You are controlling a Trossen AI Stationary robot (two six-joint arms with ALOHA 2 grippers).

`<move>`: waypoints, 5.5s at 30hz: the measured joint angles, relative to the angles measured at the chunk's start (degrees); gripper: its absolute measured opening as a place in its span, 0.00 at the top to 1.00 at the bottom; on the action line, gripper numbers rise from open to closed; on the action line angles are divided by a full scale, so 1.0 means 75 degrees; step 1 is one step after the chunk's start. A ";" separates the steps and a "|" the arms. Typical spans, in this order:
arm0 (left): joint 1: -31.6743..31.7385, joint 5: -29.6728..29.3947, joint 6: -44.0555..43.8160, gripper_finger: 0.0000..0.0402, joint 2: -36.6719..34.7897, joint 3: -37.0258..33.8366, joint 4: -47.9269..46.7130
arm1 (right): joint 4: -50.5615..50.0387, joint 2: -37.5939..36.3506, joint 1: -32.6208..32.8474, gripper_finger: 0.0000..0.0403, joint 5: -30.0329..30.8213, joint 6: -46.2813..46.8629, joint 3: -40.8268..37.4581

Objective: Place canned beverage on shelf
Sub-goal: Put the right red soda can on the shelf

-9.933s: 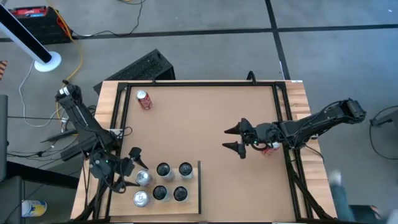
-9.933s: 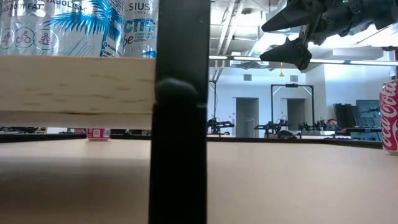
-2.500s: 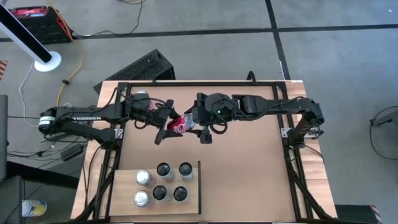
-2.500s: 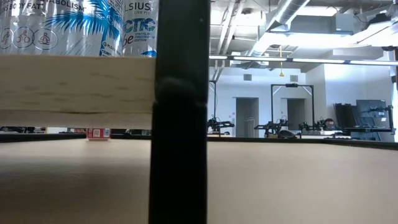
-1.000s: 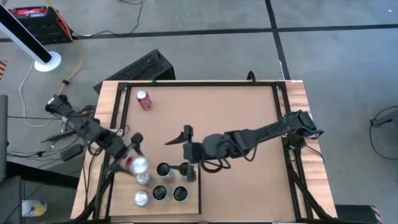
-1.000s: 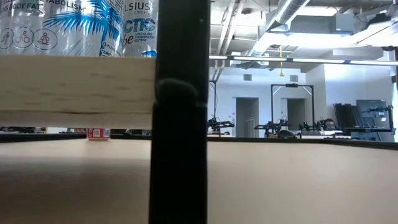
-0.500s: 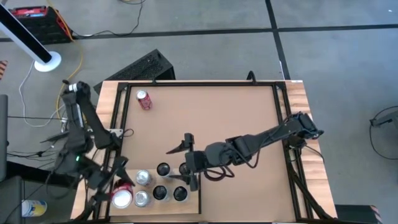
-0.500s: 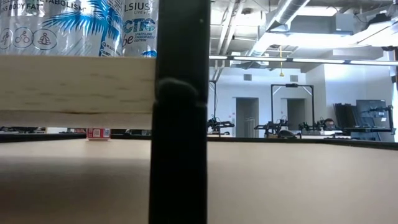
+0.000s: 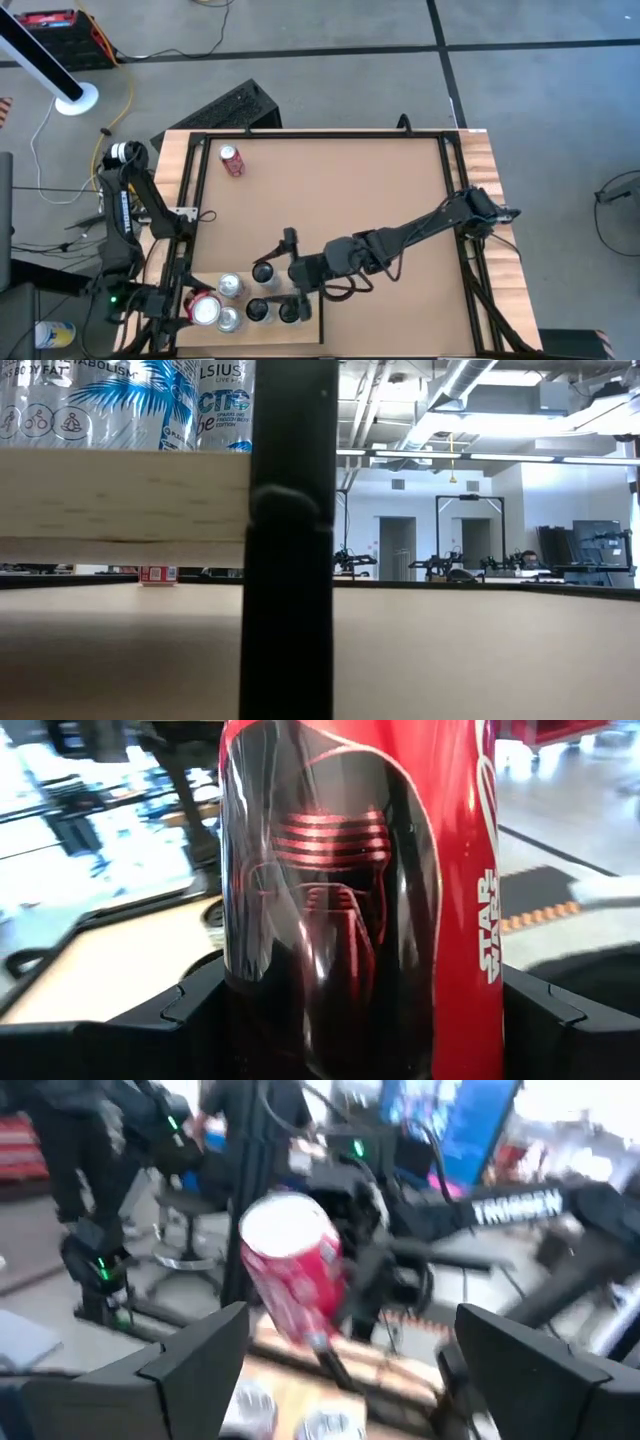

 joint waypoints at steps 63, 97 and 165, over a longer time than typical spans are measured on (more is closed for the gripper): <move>0.2975 0.1256 -0.0383 0.30 -0.1198 0.0003 -0.2160 | 0.1109 0.0763 -0.0538 0.06 0.0987 -0.1604 0.0003; 0.4272 0.3203 0.3372 0.30 -0.1198 -0.0003 0.1105 | 0.1547 0.0763 -0.0625 0.06 0.0470 -0.1102 0.0014; 0.5879 0.5309 0.1127 0.03 -0.0642 0.2824 -0.4987 | -0.0512 0.0792 -0.1166 0.19 0.0763 -0.1435 -0.0009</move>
